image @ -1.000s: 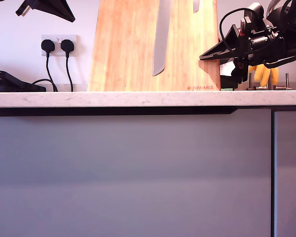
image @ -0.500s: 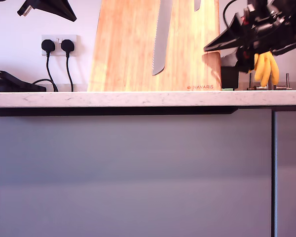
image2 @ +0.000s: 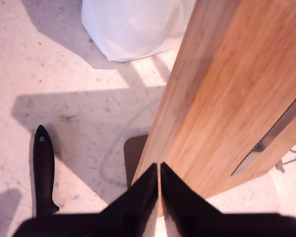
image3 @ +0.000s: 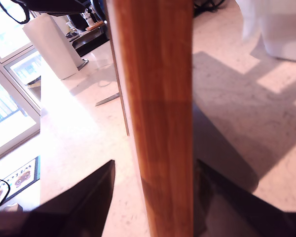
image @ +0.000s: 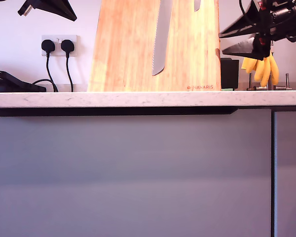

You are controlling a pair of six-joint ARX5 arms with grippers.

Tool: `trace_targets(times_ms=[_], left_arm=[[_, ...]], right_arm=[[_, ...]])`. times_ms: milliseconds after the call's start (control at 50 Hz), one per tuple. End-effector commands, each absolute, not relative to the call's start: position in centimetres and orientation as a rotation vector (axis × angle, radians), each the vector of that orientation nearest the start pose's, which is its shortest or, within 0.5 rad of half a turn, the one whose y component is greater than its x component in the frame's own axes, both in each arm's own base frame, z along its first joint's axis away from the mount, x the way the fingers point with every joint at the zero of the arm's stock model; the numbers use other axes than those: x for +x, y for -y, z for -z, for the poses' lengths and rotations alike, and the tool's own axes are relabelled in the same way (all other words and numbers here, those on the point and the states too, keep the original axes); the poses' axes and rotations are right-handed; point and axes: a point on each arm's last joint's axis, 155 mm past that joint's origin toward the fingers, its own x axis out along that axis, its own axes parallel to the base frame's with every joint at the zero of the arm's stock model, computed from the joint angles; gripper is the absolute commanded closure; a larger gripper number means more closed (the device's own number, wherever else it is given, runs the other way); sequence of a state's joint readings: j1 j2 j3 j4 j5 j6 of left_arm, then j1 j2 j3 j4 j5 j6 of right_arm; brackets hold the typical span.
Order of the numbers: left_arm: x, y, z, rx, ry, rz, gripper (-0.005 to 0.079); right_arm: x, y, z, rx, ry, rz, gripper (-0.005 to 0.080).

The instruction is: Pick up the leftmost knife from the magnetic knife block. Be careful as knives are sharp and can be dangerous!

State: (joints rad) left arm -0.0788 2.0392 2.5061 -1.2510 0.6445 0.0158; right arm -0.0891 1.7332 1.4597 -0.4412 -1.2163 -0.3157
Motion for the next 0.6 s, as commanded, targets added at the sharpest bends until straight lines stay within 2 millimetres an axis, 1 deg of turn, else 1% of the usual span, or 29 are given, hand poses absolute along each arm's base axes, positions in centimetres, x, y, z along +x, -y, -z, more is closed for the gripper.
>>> trace_targets(times_ms=[0, 120, 220, 280, 360, 400, 480, 540, 580], left_arm=[[47.4, 15.0, -35.4, -0.19, -0.746, 0.703, 0.0762], [46.7, 15.4, -36.4, -0.148, -0.711, 0.724, 0.0762], [46.3, 14.9, -37.6, -0.093, -0.671, 0.699, 0.0762], [45.8, 14.9, -38.3, -0.062, -0.648, 0.693, 0.0762], [44.8, 15.4, -39.5, -0.049, -0.623, 0.705, 0.0762], [44.3, 15.6, -39.8, -0.049, -0.622, 0.714, 0.0762], [42.8, 16.7, -39.9, -0.044, -0.634, 0.785, 0.0762], [42.0, 17.4, -39.8, -0.06, -0.65, 0.833, 0.0761], [41.5, 17.8, -39.8, -0.062, -0.657, 0.857, 0.0761]], right_arm=[[42.8, -12.9, -27.5, 0.179, -0.408, -1.138, 0.0411], [42.6, -12.4, -27.3, 0.203, -0.433, -1.124, 0.0627], [42.3, -12.3, -27.7, 0.205, -0.434, -1.121, 0.0771], [42.1, -12.4, -28.2, 0.221, -0.439, -1.117, 0.0763], [41.7, -12.4, -28.9, 0.258, -0.457, -1.106, 0.0764], [41.6, -12.4, -29.0, 0.305, -0.487, -1.097, 0.0764], [41.4, -12.5, -29.0, 0.409, -0.555, -1.077, 0.0764], [41.0, -12.7, -28.6, 0.503, -0.631, -1.054, 0.0764], [40.8, -12.7, -28.5, 0.512, -0.643, -1.055, 0.0764]])
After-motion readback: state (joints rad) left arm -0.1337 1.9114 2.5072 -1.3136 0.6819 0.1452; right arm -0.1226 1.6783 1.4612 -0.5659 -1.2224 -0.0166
